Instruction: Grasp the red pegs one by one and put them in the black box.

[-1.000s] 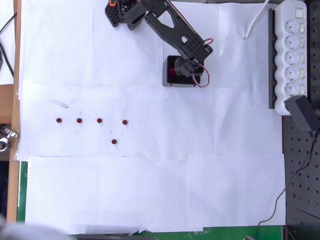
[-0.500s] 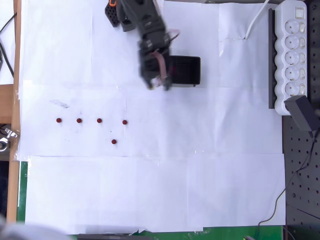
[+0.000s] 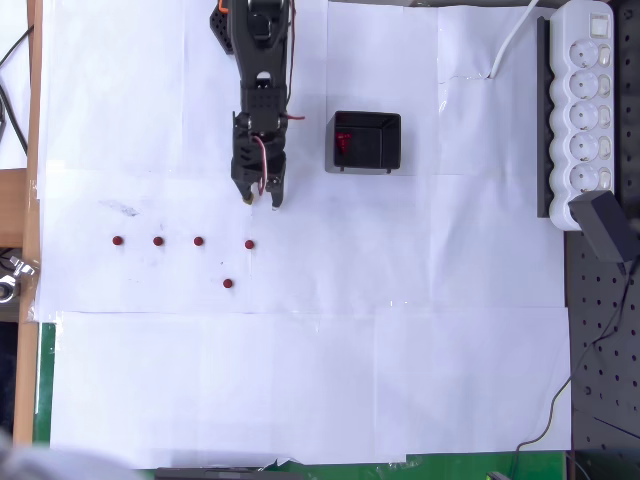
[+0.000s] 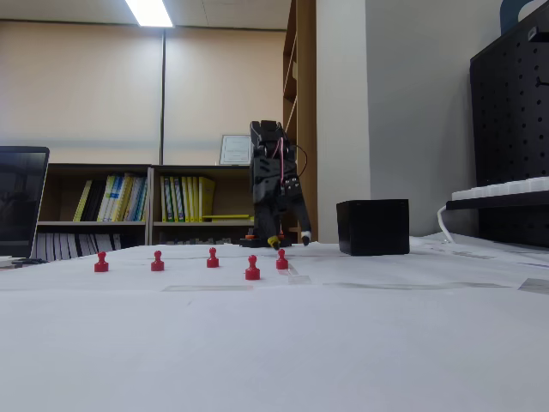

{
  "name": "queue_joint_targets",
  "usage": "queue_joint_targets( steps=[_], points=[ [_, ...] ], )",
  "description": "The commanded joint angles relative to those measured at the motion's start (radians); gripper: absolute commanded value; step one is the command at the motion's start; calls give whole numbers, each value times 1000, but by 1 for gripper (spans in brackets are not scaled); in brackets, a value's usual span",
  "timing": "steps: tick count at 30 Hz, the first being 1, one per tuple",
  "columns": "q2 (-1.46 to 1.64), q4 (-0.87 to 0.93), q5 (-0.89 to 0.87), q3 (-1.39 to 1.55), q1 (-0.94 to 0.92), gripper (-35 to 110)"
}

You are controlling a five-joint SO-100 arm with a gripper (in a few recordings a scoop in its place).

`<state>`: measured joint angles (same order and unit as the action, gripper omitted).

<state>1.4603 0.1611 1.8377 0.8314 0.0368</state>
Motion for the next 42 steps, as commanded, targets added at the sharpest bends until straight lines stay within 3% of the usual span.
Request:
queue_joint_targets(
  steps=[1,15,42],
  points=[
    [58,-133,3,23,-6,17],
    [278,-344,-17,147,-21,17],
    [416,-615,-57,160,3,17]
  ],
)
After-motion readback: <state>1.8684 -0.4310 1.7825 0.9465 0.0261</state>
